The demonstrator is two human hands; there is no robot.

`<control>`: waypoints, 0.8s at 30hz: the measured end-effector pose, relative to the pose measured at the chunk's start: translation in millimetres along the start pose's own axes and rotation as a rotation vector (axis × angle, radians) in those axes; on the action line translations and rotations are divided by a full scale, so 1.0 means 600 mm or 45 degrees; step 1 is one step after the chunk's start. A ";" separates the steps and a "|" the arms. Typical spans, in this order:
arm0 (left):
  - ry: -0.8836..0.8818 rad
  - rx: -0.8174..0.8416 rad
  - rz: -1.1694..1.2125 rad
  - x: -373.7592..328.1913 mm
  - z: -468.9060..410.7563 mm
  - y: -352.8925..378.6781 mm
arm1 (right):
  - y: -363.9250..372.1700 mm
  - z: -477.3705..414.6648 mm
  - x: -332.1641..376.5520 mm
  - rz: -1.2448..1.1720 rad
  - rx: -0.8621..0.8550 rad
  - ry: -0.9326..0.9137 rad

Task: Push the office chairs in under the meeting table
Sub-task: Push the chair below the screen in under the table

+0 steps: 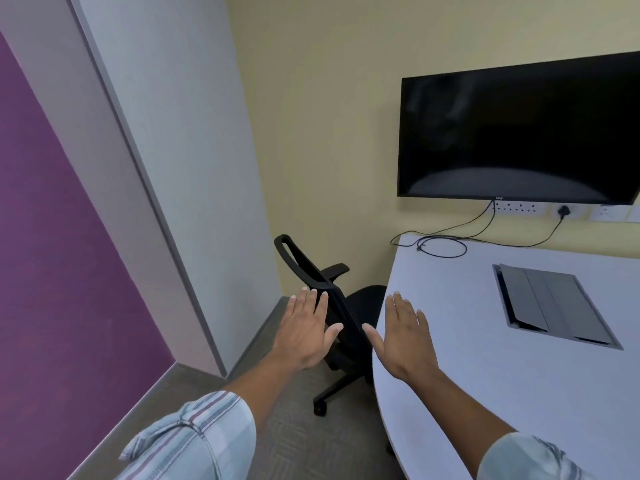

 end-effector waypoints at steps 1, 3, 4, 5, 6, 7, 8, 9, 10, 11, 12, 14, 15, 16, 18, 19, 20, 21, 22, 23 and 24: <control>0.011 -0.010 -0.004 0.028 -0.023 0.009 | 0.017 -0.024 0.014 0.001 -0.002 0.007; 0.008 -0.017 0.011 0.088 -0.076 0.029 | 0.051 -0.073 0.044 0.007 -0.008 0.025; 0.000 -0.014 0.020 0.116 -0.101 0.038 | 0.064 -0.095 0.058 0.004 -0.009 0.034; -0.003 -0.012 0.024 0.144 -0.127 0.046 | 0.076 -0.120 0.073 -0.001 -0.011 0.038; 0.001 -0.021 0.026 0.171 -0.150 0.053 | 0.088 -0.144 0.087 -0.002 -0.022 0.041; 0.008 -0.031 0.028 0.198 -0.175 0.060 | 0.100 -0.168 0.102 0.001 -0.039 0.045; 0.015 -0.034 0.032 0.223 -0.200 0.069 | 0.112 -0.193 0.116 0.002 -0.053 0.051; 0.019 -0.025 0.042 0.245 -0.224 0.079 | 0.124 -0.214 0.128 -0.001 -0.054 0.055; 0.017 -0.008 0.052 0.262 -0.244 0.088 | 0.133 -0.231 0.138 -0.009 -0.043 0.054; 0.013 -0.003 0.059 0.276 -0.259 0.096 | 0.141 -0.243 0.147 -0.018 -0.045 0.048; 0.011 -0.010 0.072 0.294 -0.282 0.107 | 0.155 -0.263 0.158 -0.020 -0.059 0.041; 0.040 0.008 0.080 0.318 -0.325 0.131 | 0.177 -0.304 0.172 -0.020 -0.071 0.034; 0.062 0.028 0.078 0.327 -0.346 0.142 | 0.187 -0.325 0.178 -0.029 -0.060 0.040; 0.087 0.029 0.071 0.335 -0.365 0.154 | 0.197 -0.343 0.183 -0.036 -0.060 0.046; 0.129 0.036 0.059 0.352 -0.408 0.185 | 0.230 -0.383 0.191 -0.021 -0.078 0.037; 0.143 0.060 0.054 0.360 -0.426 0.197 | 0.244 -0.401 0.196 -0.014 -0.060 0.029; 0.160 0.075 0.050 0.367 -0.440 0.206 | 0.256 -0.414 0.199 -0.010 -0.038 0.033; 0.187 0.072 0.045 0.377 -0.466 0.221 | 0.275 -0.435 0.200 -0.021 -0.034 0.054; 0.211 0.078 0.034 0.386 -0.488 0.234 | 0.290 -0.452 0.201 -0.031 -0.043 0.072; 0.226 0.091 0.027 0.392 -0.503 0.243 | 0.299 -0.462 0.204 -0.036 -0.044 0.076; 0.240 0.111 0.028 0.400 -0.522 0.254 | 0.312 -0.478 0.204 -0.042 -0.020 0.086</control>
Point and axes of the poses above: each hand's wrist, its own z-axis away from the middle knuckle, its own y-axis out of the palm, x = y × z, the point moved 8 cm from there along -z, towards the middle knuckle, and after that the axes turned 12 degrees about -x, right-handed, at the moved point
